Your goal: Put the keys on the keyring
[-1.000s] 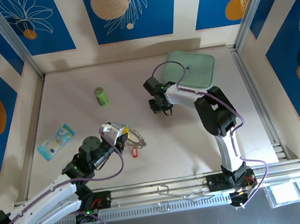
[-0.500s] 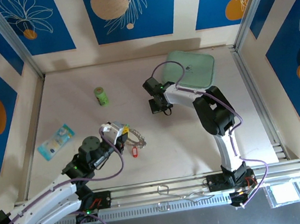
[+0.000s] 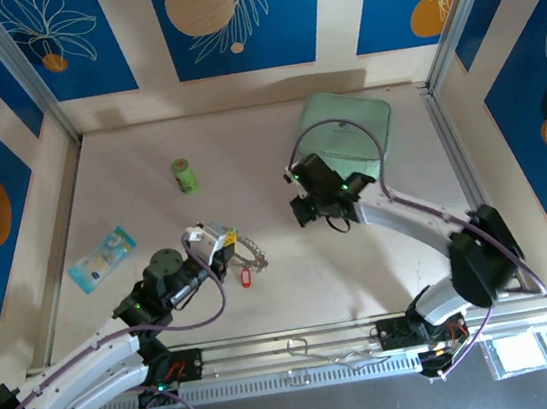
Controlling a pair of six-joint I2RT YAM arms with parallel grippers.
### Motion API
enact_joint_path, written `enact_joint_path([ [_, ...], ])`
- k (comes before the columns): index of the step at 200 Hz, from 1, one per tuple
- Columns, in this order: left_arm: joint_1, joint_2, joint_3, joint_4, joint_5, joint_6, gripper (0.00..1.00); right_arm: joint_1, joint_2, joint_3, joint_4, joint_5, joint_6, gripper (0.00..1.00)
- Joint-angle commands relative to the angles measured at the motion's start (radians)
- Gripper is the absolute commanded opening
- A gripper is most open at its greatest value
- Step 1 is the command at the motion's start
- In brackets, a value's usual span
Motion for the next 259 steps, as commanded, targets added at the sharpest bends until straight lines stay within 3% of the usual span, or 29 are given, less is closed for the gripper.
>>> enact_joint_path([
  [1,-0.006,-0.007,0.017,0.06,0.074,0.011,0.0,0.018,-0.128,-0.068,0.056,-0.111,-0.116,0.0],
  [61,-0.008,0.048,0.062,0.078,0.28,-0.066,0.0,0.057,-0.429,-0.208,0.141,-0.461,-0.309,0.0],
  [107,-0.01,0.106,0.075,0.137,0.424,-0.071,0.0,0.11,-0.477,-0.2,0.083,-0.626,-0.382,0.0],
  [129,-0.022,0.146,0.069,0.198,0.511,-0.053,0.0,0.127,-0.464,-0.187,0.063,-0.659,-0.393,0.0],
  [169,-0.049,0.18,0.053,0.286,0.543,-0.006,0.0,0.146,-0.454,-0.196,0.059,-0.608,-0.414,0.0],
  [259,-0.083,0.202,0.087,0.232,0.566,0.087,0.0,0.166,-0.405,-0.171,0.076,-0.635,-0.425,0.0],
])
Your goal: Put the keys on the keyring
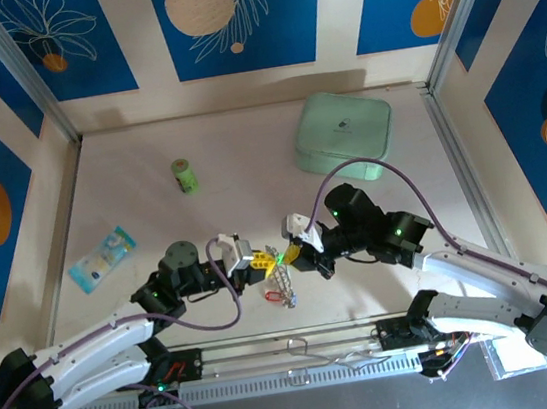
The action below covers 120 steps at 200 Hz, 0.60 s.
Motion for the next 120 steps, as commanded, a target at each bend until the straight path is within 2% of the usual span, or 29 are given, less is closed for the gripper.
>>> enact_joint_path([
  [1,-0.017,0.0,0.05,0.026,0.031,0.057,0.0,0.006,0.0,0.036,0.001,-0.039,-0.015,0.0],
  [120,-0.043,-0.01,0.042,0.017,0.046,0.174,0.0,-0.016,0.019,0.057,-0.007,-0.04,0.029,0.0],
])
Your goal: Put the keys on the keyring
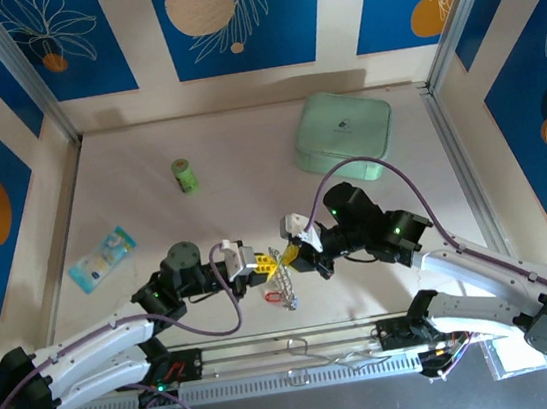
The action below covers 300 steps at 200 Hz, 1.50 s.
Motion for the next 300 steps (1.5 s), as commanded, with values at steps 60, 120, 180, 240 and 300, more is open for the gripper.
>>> enact_joint_path([
  [60,-0.042,-0.038,0.01,0.048,0.02,0.189,0.0,-0.03,0.047,0.071,-0.069,0.008,0.059,0.0],
  [120,-0.071,-0.048,0.003,0.029,-0.028,0.293,0.0,-0.069,0.087,0.111,-0.128,-0.017,0.114,0.0],
  [180,-0.083,-0.037,0.039,0.007,-0.2,0.141,0.0,-0.048,0.001,0.063,-0.104,0.026,0.017,0.0],
  [240,-0.083,0.026,0.142,-0.108,-0.223,-0.165,0.0,0.079,-0.06,0.015,0.026,0.39,-0.156,0.0],
  [300,-0.083,0.086,0.213,-0.19,-0.248,-0.357,0.0,0.085,-0.083,-0.016,0.062,0.449,-0.219,0.0],
])
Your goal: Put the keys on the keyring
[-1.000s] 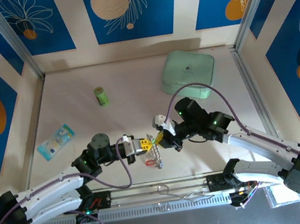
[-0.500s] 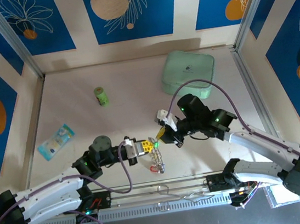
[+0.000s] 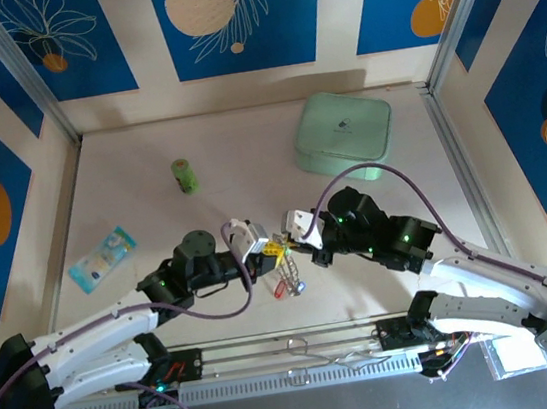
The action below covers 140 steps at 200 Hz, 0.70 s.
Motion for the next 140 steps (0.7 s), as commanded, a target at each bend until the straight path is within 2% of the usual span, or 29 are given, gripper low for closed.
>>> enact_joint_path([
  [1,-0.008,0.0,0.04,-0.006,-0.019,-0.104,0.0,0.004,-0.021,-0.018,0.018,0.027,-0.052,0.0],
  [59,-0.007,-0.006,0.037,0.01,-0.045,-0.133,0.0,0.037,-0.035,-0.038,-0.003,0.011,-0.069,0.0],
  [114,-0.008,0.012,0.045,0.014,-0.019,-0.13,0.0,0.051,-0.025,-0.042,0.027,0.105,-0.062,0.0],
  [140,-0.007,0.013,0.041,0.031,-0.009,-0.127,0.0,0.051,-0.015,-0.038,0.023,0.101,-0.058,0.0],
])
